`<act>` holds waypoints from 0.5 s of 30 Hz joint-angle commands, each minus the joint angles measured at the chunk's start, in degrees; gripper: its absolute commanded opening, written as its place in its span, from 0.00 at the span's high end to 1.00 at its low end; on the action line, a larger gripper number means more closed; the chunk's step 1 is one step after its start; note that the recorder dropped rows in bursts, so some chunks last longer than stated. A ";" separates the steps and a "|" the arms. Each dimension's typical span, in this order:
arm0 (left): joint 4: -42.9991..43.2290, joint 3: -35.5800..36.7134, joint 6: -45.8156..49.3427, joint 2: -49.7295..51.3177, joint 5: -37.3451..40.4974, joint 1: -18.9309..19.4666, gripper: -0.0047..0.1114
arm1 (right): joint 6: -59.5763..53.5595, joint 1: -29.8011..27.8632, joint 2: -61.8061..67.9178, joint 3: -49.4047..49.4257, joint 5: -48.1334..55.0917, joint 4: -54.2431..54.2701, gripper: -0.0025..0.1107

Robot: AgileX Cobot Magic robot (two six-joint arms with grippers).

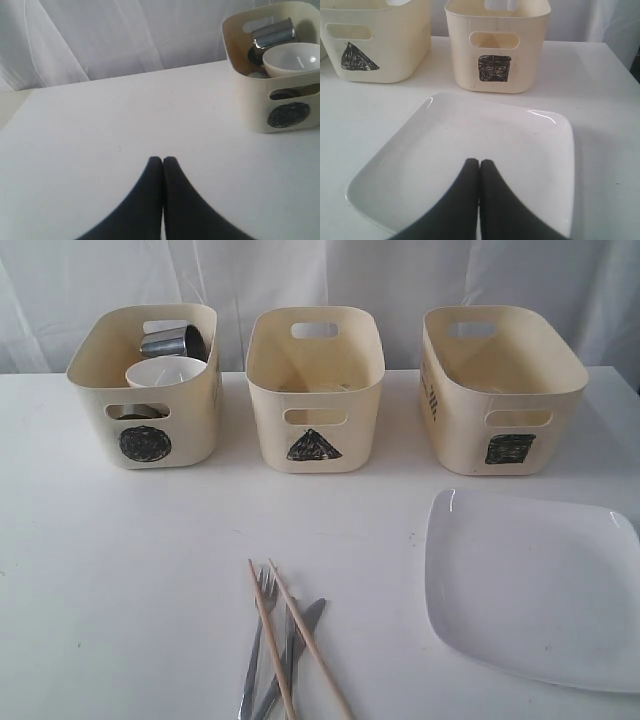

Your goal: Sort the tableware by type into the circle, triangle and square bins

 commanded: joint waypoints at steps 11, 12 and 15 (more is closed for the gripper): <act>-14.17 5.43 0.11 -17.51 26.45 0.17 0.96 | 0.30 -0.35 -0.11 0.04 -0.34 -0.33 0.98; -14.18 5.43 0.56 -17.51 26.77 0.17 0.96 | 0.30 -0.35 -0.11 0.04 -0.34 -0.33 0.98; -13.75 5.43 1.71 -17.51 25.13 0.17 0.96 | 0.30 -0.35 -0.11 0.04 -0.34 -0.33 0.98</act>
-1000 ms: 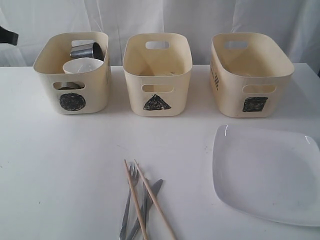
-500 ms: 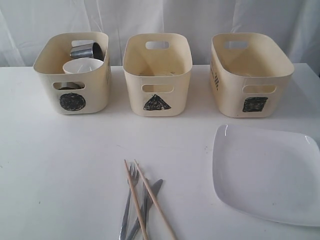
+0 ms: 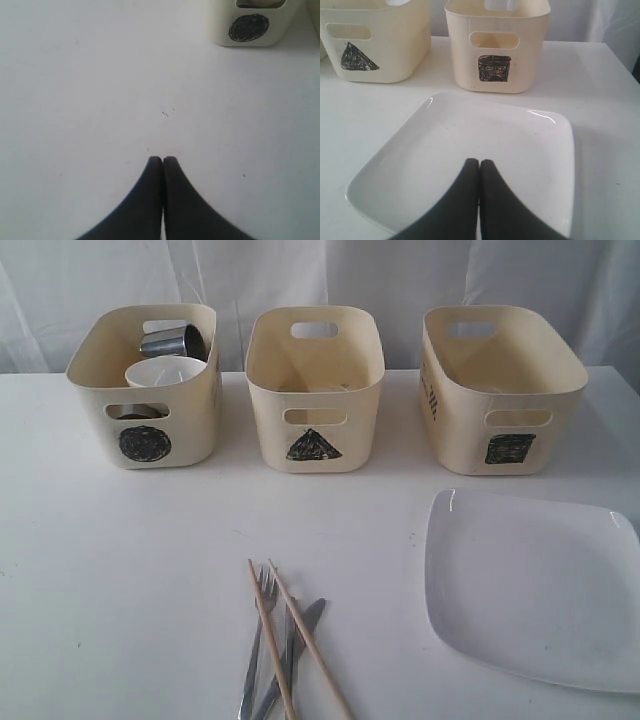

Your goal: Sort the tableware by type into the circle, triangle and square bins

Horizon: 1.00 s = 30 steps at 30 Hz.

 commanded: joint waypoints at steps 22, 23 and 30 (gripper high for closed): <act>0.55 16.67 7.25 -15.24 -19.67 8.79 0.96 | 0.30 -0.35 -0.11 0.04 -0.34 -0.33 0.98; 0.59 18.73 7.25 -15.66 -23.72 8.79 0.96 | 0.30 -0.35 -0.11 0.04 -0.34 -0.33 0.98; -2.46 30.54 7.25 -15.66 -31.76 8.79 0.96 | 0.30 -0.35 -0.11 0.04 -0.34 -0.33 0.98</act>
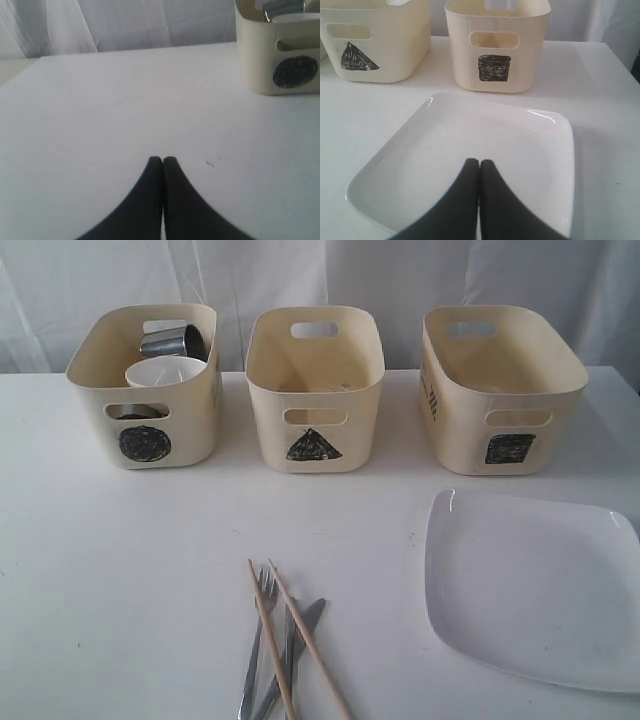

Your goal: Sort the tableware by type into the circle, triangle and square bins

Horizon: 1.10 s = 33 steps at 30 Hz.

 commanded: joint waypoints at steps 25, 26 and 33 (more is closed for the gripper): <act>-17.92 6.12 10.07 -0.35 9.25 0.27 0.96 | 0.30 -0.35 -0.11 0.04 -0.34 -0.33 0.98; -17.92 6.12 10.07 -0.35 9.25 0.27 0.96 | 0.30 -0.35 -0.11 0.04 -0.34 -0.33 0.98; -17.92 6.12 10.07 -0.35 9.25 0.27 0.96 | 0.30 -0.35 -0.11 0.04 -0.34 -0.33 0.98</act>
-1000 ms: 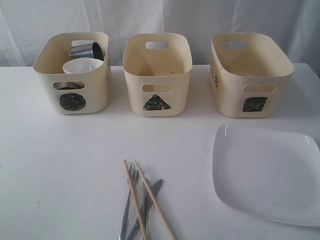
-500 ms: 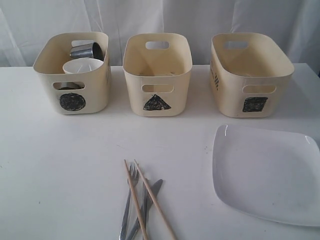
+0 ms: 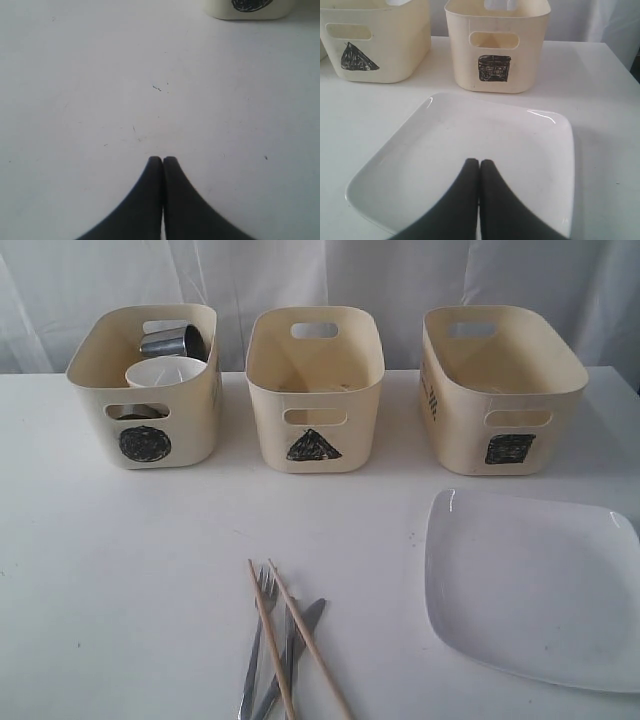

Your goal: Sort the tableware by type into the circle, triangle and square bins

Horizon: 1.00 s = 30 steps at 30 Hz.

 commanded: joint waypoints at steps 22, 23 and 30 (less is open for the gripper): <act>-0.55 0.18 0.20 -0.23 1.48 0.27 0.96 | 34.56 -0.57 -0.11 0.04 -56.43 38.70 0.98; -0.55 0.18 0.20 -0.23 1.48 0.27 0.96 | 31.46 -0.57 0.79 0.04 -62.94 49.48 0.98; -0.55 0.18 0.20 -0.23 1.48 0.27 0.96 | 14.79 -0.57 19.58 -20.62 -68.92 38.58 0.98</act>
